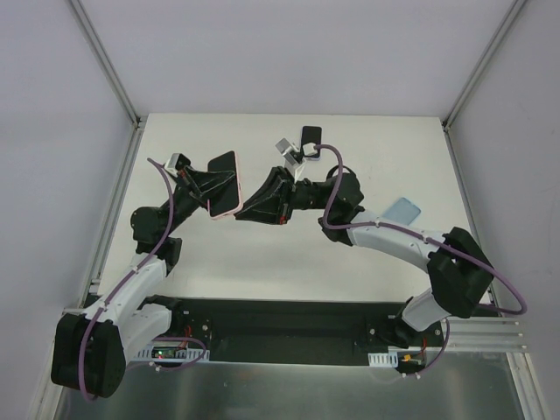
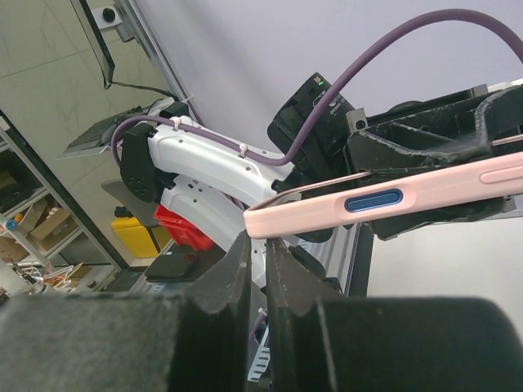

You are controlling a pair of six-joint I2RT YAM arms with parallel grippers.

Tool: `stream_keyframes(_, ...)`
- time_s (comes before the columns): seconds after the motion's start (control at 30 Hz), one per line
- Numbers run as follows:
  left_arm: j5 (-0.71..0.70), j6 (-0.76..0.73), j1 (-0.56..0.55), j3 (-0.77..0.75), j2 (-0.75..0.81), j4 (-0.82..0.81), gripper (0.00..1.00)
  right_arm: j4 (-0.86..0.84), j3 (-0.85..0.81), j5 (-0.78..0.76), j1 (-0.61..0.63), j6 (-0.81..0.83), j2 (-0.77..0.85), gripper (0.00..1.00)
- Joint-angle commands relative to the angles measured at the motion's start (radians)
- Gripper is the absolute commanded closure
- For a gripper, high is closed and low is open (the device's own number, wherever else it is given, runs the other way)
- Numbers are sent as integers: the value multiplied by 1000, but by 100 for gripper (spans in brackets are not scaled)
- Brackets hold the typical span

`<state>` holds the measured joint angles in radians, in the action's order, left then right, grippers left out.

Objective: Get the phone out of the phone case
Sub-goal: Remove the phone case from the phone.

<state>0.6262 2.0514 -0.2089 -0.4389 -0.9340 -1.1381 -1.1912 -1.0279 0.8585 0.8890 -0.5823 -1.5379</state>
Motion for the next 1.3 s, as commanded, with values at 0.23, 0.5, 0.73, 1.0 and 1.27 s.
stream_keyframes(0.23,18,72,-21,-43,-12,14,100,5,-64,-59,21,-36,-5,75)
stream_keyframes(0.5,29,47,-20,-54,-22,8,100,64,35,-157,5,-67,67,25)
stream_keyframes(0.73,29,44,-20,-54,-17,6,100,202,29,-234,-7,-37,116,29)
stream_keyframes(1.0,36,21,-6,-58,-14,6,100,319,57,-360,-21,-131,165,40)
stream_keyframes(1.27,69,-42,14,-77,-19,34,100,561,78,-483,31,-147,259,40)
